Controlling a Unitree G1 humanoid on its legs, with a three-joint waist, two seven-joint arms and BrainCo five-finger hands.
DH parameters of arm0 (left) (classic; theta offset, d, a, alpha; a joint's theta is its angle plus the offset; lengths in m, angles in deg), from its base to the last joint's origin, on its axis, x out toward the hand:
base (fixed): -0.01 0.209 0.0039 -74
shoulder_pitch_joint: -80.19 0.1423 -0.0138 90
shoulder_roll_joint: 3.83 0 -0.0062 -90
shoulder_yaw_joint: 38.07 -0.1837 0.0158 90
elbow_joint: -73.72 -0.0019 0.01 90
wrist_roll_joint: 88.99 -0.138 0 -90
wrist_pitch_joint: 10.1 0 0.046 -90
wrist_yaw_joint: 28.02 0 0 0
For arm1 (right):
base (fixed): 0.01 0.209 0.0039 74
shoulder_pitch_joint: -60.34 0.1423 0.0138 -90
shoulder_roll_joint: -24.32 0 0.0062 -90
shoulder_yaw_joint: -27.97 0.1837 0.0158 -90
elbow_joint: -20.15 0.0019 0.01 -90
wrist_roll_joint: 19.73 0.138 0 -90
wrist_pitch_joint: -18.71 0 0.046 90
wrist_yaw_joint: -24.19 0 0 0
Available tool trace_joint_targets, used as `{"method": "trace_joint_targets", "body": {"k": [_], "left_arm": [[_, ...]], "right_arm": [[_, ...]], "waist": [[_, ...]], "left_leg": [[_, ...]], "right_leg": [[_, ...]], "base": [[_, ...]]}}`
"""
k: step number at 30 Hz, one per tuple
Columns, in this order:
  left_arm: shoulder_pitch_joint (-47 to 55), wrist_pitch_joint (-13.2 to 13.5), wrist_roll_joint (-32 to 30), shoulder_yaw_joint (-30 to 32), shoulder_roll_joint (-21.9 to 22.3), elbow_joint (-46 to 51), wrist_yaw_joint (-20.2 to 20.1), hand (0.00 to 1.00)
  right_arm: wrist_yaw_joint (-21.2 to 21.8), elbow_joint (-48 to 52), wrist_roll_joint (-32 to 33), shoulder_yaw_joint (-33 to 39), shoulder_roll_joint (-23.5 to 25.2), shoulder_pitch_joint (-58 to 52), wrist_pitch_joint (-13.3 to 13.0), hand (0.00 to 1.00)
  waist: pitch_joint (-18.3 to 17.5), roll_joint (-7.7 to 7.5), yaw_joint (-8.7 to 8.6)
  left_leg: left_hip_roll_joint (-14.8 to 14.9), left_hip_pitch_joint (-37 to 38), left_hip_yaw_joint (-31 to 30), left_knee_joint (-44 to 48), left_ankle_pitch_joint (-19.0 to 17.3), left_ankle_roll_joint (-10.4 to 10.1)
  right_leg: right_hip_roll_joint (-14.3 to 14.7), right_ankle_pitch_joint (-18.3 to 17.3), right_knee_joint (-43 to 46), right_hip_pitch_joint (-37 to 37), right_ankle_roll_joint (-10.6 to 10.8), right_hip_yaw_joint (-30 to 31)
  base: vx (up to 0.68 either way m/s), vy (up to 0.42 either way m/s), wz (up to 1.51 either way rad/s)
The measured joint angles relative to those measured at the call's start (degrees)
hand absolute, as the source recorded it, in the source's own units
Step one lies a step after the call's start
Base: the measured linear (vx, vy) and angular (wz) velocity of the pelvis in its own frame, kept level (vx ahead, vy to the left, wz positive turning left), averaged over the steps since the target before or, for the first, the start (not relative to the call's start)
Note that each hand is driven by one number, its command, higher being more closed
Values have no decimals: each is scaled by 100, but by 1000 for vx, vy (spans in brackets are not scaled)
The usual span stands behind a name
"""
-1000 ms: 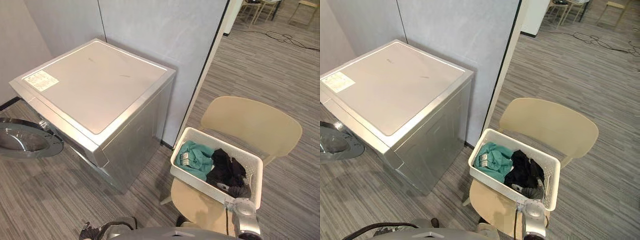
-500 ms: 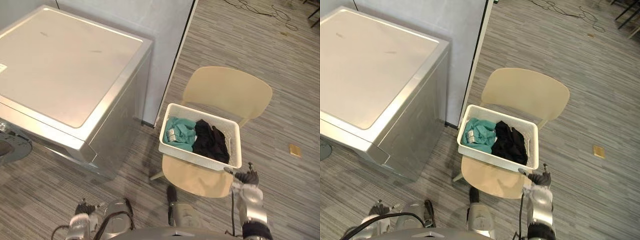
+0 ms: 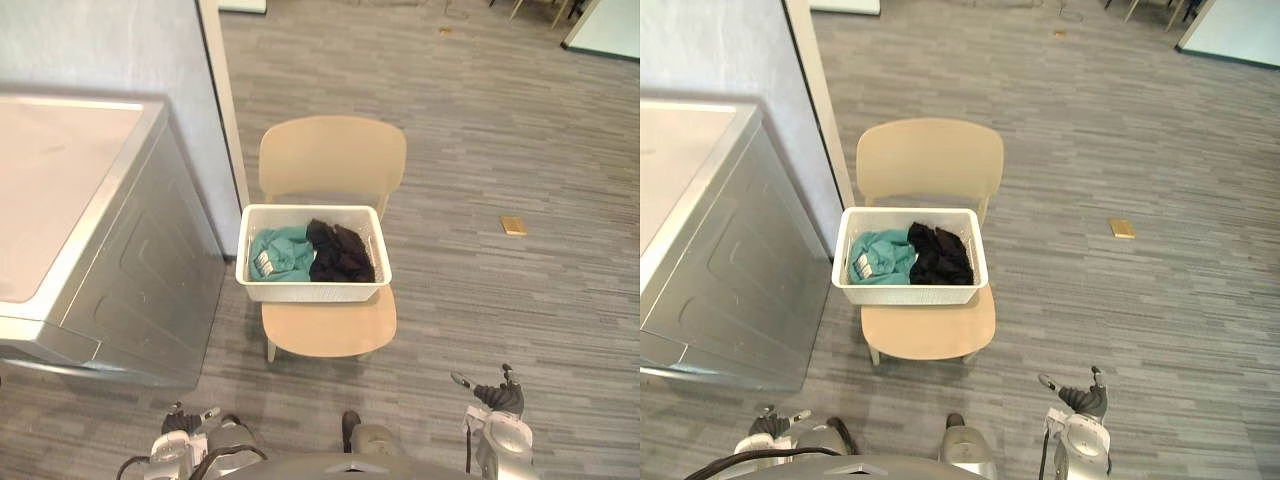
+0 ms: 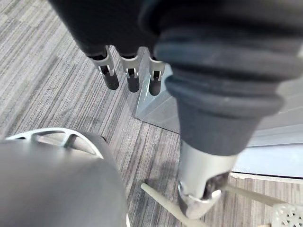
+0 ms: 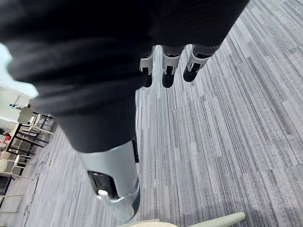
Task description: Pick up the laundry basket with both hands and put the clothes into the washing machine.
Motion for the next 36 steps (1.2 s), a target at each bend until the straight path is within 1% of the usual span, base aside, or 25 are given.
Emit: {"method": "trace_joint_targets", "body": {"k": [2, 3, 4, 5, 7, 9, 11, 12, 14, 17, 19, 21, 22, 23, 25, 26, 27, 28, 29, 30, 31, 33, 34, 35, 36], "left_arm": [[44, -2, 162, -2, 59, -3, 63, 0], [52, 0, 178, -2, 74, 2, 84, 0], [52, 0, 207, -35, 68, -3, 111, 0], [86, 2, 212, -89, 59, -3, 116, 0], [82, 12, 210, -216, 47, 1, 110, 0], [96, 19, 203, -299, 39, -2, 101, 0], [82, 45, 168, -352, 30, -3, 94, 0], [57, 68, 149, -429, -15, -5, 86, 0], [24, 86, 143, -491, -36, -6, 84, 0], [-39, 90, 143, -587, -49, -7, 81, 0], [-32, 107, 142, -632, -48, -6, 78, 0], [-29, 149, 135, -646, -58, -28, 58, 0], [-24, 170, 130, -692, -78, -36, 27, 0], [-1, 169, 70, -738, -125, -50, -2, 0], [-46, 166, 15, -891, -227, -114, -37, 0], [-66, 168, -92, -1022, -344, -119, -39, 0], [-71, 167, -99, -1052, -393, -120, -46, 0], [-79, 166, -110, -1070, -450, -109, -43, 0], [-86, 162, -125, -1072, -464, -100, -43, 0], [-93, 160, -140, -1074, -459, -100, -35, 0], [-140, 161, -135, -1066, -451, -98, -25, 0], [-205, 171, -133, -1056, -453, -85, -12, 0], [-270, 178, -126, -1049, -436, -84, -11, 0], [-289, 187, -124, -1035, -433, -75, -11, 0], [-318, 206, -125, -1006, -448, -32, -9, 0]], "right_arm": [[-3, 112, -14, -175, -59, 68, -1, 0], [-4, 193, -15, -203, -73, 93, -15, 0], [-8, 350, -12, -302, -160, 160, -17, 0], [-9, 518, -5, -376, -272, 186, -39, 0], [-12, 838, -9, -416, -396, 298, -116, 0], [-16, 1077, -130, -567, -550, 472, -202, 0], [-9, 1263, -365, -685, -672, 648, -280, 0], [1, 1291, -496, -794, -818, 867, -338, 0], [5, 1275, -534, -866, -939, 1005, -350, 0], [-4, 1164, -569, -1127, -1257, 1491, -384, 0], [1, 884, -835, -1320, -1438, 1961, -387, 0], [10, 730, -1063, -1534, -1652, 2243, -382, 0], [15, 622, -1293, -1686, -1831, 2436, -383, 0], [25, 386, -1644, -1890, -2043, 2691, -368, 0], [57, 118, -1974, -2273, -2356, 3091, -310, 0], [75, -2, -2294, -2633, -2574, 3383, -260, 0], [78, -38, -2421, -2714, -2602, 3451, -258, 0], [119, -116, -2657, -2901, -2669, 3587, -249, 0], [171, -114, -2775, -2967, -2689, 3635, -250, 0], [226, -90, -2941, -3098, -2711, 3688, -266, 0], [284, -82, -3003, -3213, -2724, 3770, -311, 0], [340, -83, -3035, -3452, -2779, 3957, -396, 0], [422, -64, -3043, -3551, -2854, 3999, -457, 0], [453, -62, -3043, -3587, -2877, 3999, -492, 0], [497, -63, -3043, -3686, -2951, 4001, -508, 0]], "waist": [[0, 10, 83], [2, 11, 109], [30, 58, 113], [67, 7, 111], [79, 97, 141], [99, 115, 175], [98, 125, 182], [107, 117, 185], [124, 102, 202], [171, 102, 359], [193, 103, 475], [210, 75, 495], [304, -16, 501], [353, -64, 502], [462, -30, 480], [552, -4, 453], [578, -32, 449], [645, -60, 457], [690, -51, 462], [716, -14, 473], [716, -20, 485], [718, -19, 493], [737, 6, 490], [738, -27, 487], [764, -175, 460]], "left_leg": [[31, 5, -183, -158, 43, -39], [-10, -27, -320, -190, 40, -43], [-146, -52, -682, -275, 36, -50], [-263, -100, -984, -343, 35, -52], [-349, -131, -1169, -357, 37, -49], [-403, -141, -1222, -348, 44, -37], [-510, -233, -1388, -344, 104, 38], [-651, -358, -1589, -348, 188, 115], [-749, -445, -1692, -344, 240, 114], [-911, -613, -1827, -342, 292, 165], [-1023, -630, -1841, -318, 244, 226], [-1169, -711, -1892, -166, 96, 328], [-1279, -771, -1920, 82, -102, 417], [-1412, -796, -1923, 324, -356, 432], [-1480, -847, -1961, 550, -565, 496], [-1487, -915, -2058, 668, -642, 565], [-1507, -889, -2120, 668, -652, 583], [-1509, -835, -2254, 648, -636, 670], [-1496, -799, -2322, 643, -641, 687], [-1495, -799, -2468, 635, -635, 673], [-1499, -798, -2594, 614, -635, 672], [-1508, -790, -2744, 527, -611, 634], [-1547, -795, -2876, 501, -599, 608], [-1618, -797, -2941, 502, -594, 586], [-1847, -815, -3084, 585, -644, 503]], "right_leg": [[155, -135, 185, -143, -163, 45], [174, -146, 242, -197, -181, 54], [186, -159, 296, -203, -204, 27], [171, -166, 302, -205, -215, -32], [140, -172, 325, -191, -226, -89], [100, -173, 326, -167, -224, -143], [10, -175, 318, -154, -216, -273], [-105, -136, 274, -95, -158, -448], [-189, -135, 255, -80, -135, -559], [-355, -57, 88, -57, -19, -712], [-464, -15, -10, 30, 43, -799], [-610, -152, 131, -1, 128, -828], [-761, -342, 376, -43, 201, -841], [-958, -533, 733, -99, 274, -851], [-1085, -547, 1586, -405, 163, -763], [-1087, -300, 2308, -768, -191, -620], [-1083, -200, 2459, -831, -311, -599], [-1023, 31, 2770, -979, -477, -475], [-981, -2, 2859, -1048, -518, -428], [-847, -348, 2723, -1055, -419, -358], [-742, -538, 2365, -1067, -419, -355], [-541, -586, 1674, -1185, -442, -334], [-435, -496, 1161, -1192, -393, -242], [-441, -319, 939, -1191, -385, -185], [-540, 413, 638, -1184, -197, -105]], "base": [[-135, -174, -9], [-107, -104, -8], [-88, -60, 7], [-72, -42, 19], [-28, 0, 20], [-3, 25, 16], [24, 57, 42], [53, 70, 55], [57, 75, 50], [50, 81, 38], [44, 90, 14], [27, 108, 23], [38, 163, 24], [32, 157, 16], [17, 137, 13], [55, 139, 26], [103, 116, 39], [130, 95, 36], [160, 70, 51], [168, 46, 61], [159, 19, 62], [128, -52, 57], [123, -79, 64], [136, -117, 86], [139, -172, 74]]}}
